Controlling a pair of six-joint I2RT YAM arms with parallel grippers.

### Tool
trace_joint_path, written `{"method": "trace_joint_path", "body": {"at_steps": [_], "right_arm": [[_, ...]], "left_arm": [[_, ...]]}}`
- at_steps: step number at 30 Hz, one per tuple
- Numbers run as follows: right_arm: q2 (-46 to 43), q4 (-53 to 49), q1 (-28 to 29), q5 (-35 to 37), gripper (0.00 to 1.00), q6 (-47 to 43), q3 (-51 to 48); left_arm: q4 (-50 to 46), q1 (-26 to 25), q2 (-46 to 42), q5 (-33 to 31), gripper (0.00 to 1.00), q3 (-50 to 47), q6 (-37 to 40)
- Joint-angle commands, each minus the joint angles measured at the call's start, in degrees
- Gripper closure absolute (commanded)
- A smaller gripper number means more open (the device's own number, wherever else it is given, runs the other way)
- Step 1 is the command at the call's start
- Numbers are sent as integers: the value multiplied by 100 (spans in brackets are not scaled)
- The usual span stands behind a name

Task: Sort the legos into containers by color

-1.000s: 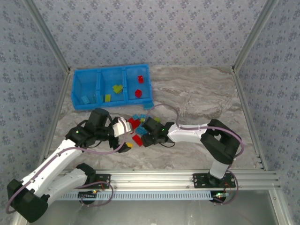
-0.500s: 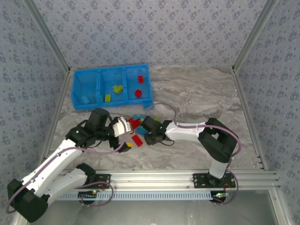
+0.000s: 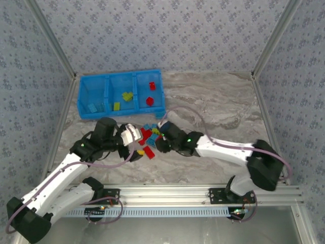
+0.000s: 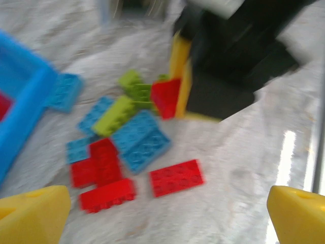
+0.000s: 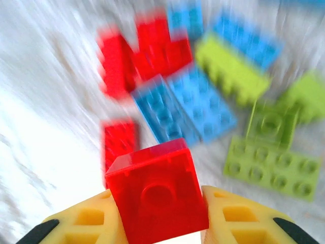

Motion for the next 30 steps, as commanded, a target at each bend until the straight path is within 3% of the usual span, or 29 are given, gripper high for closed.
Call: {"method": "trace_joint_path", "body": {"at_steps": [1,6,10,13,15,18,24,30], "right_arm": [[-17,953,-319,377,70,-562,370],[1541,855,-1060,370,72,-1135,2139],[2750,598,-1404,527,71,-1203,3305],[3405,17,-1548,655,59,-1175,4142],[3572,-158,-1577,673,44,-1172,4422],[3523,-234,-1583,537,38,-1229,4529],[2928,-545,-1551,256,38,-1199,4292],[1215,-458,-1577,-323,30,-980,2717]], "left_arm": [[824,314,-157,-1275,1,124,-1113],[626,608,147,-2519,1,409,-1552],[528,555,306,-2711,1,454,-1581],[572,537,337,-2697,1,443,-1582],[609,530,369,-2746,1,429,-1578],[626,531,447,-2841,1,432,-1589],[557,529,566,-2948,1,478,-1587],[507,580,579,-3043,1,527,-1879]]}}
